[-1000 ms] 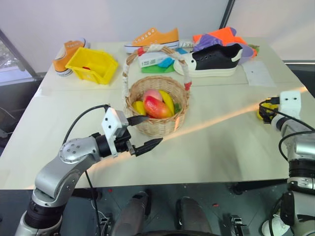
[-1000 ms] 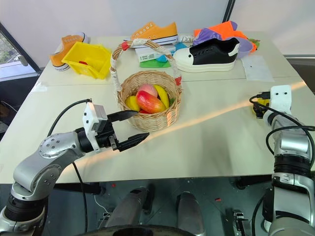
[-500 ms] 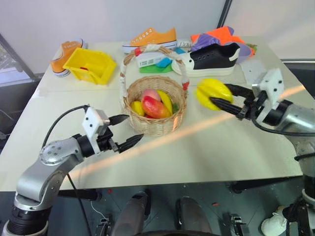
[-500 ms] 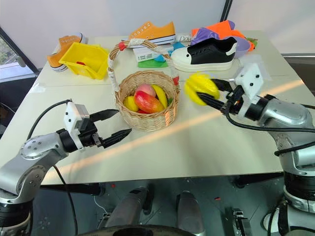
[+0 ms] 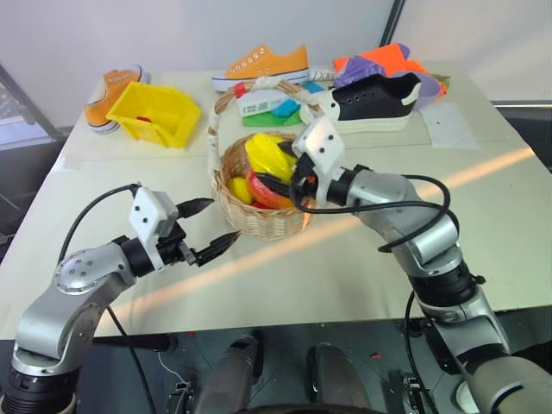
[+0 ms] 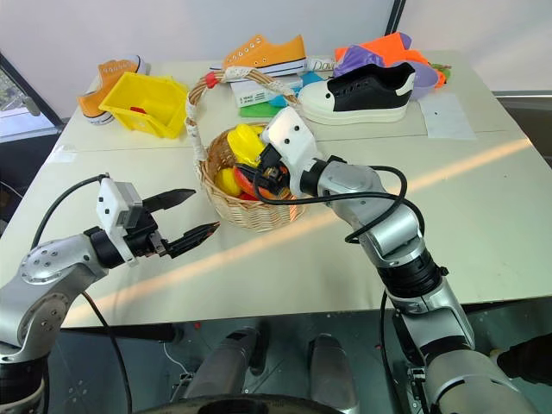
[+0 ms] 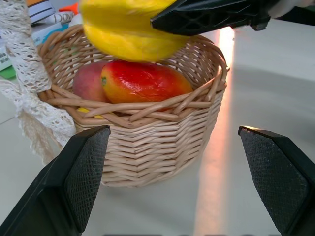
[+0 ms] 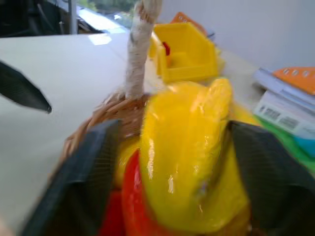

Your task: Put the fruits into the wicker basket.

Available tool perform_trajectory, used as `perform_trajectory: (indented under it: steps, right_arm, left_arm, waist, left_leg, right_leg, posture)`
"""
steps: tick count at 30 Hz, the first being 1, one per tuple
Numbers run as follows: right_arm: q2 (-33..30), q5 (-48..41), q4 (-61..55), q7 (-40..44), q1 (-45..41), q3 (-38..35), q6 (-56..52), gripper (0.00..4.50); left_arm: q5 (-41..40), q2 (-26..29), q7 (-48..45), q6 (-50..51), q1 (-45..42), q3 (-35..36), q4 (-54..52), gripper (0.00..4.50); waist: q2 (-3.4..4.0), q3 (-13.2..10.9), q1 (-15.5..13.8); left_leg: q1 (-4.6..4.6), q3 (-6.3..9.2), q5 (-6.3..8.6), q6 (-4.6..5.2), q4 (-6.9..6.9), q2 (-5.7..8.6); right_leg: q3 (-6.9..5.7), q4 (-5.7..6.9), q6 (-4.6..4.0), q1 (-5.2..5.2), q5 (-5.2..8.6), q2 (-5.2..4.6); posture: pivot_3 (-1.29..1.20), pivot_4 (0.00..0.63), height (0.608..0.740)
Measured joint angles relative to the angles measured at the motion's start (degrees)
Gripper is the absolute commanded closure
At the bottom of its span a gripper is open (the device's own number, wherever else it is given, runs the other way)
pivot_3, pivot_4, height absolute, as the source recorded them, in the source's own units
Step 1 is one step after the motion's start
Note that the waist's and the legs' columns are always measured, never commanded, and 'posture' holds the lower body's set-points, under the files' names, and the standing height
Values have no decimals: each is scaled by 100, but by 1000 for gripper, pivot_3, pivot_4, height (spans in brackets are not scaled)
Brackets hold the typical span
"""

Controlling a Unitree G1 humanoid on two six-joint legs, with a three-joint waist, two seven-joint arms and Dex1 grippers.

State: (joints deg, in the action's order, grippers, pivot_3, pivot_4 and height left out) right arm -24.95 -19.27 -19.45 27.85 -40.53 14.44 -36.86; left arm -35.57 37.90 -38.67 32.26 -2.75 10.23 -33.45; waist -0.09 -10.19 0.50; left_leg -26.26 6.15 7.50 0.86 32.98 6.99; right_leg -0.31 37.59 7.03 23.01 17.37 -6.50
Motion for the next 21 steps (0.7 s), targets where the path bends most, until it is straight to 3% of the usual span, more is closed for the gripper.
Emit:
perform_trajectory:
  steps: [4, 8, 11, 15, 21]
  right_arm:
    - [-678, -889, -693, 843, 520, -893, -165, 49]
    - [-1129, -1486, -779, 1080, 811, -1758, -545, 49]
    - [-1171, -1245, -491, 877, 769, -1812, -499, 49]
    - [-723, -666, 211, 511, 394, -1426, -160, 49]
    - [-138, -168, 1242, 186, -1, -1219, 190, 2770]
  left_arm:
    - [-10, -32, 45, 6, 26, -17, -93, 0]
    - [-11, -80, 37, 8, -31, -62, -88, 0]
    - [-9, -126, 21, 7, -219, -214, -34, 0]
    - [-1, -190, -3, 6, -381, -333, 51, 0]
    - [1, -202, 15, 6, -473, -443, 91, 0]
  waist:
    - [-1, 0, -64]
    - [-1, 0, -91]
    - [0, 1, -71]
    - [0, 1, 9]
    - [0, 0, -3]
  left_leg:
    - [1, 1, 2, 2, 8, 1]
    - [3, 1, 2, 2, 10, -1]
    - [8, 1, 2, 1, 10, -4]
    - [8, 1, 0, 1, 10, -4]
    - [5, 5, -11, 8, 7, -2]
  right_leg:
    - [0, -4, -4, -11, 1, -1]
    - [1, -4, -28, -12, 7, -1]
    - [2, -4, -33, -13, 5, 0]
    - [3, -4, -32, -13, 4, 3]
    - [4, -3, -12, -13, -7, 7]
  posture:
    - [0, 150, 740]
    - [0, 150, 740]
    - [0, 150, 740]
    - [0, 150, 740]
    - [0, 150, 740]
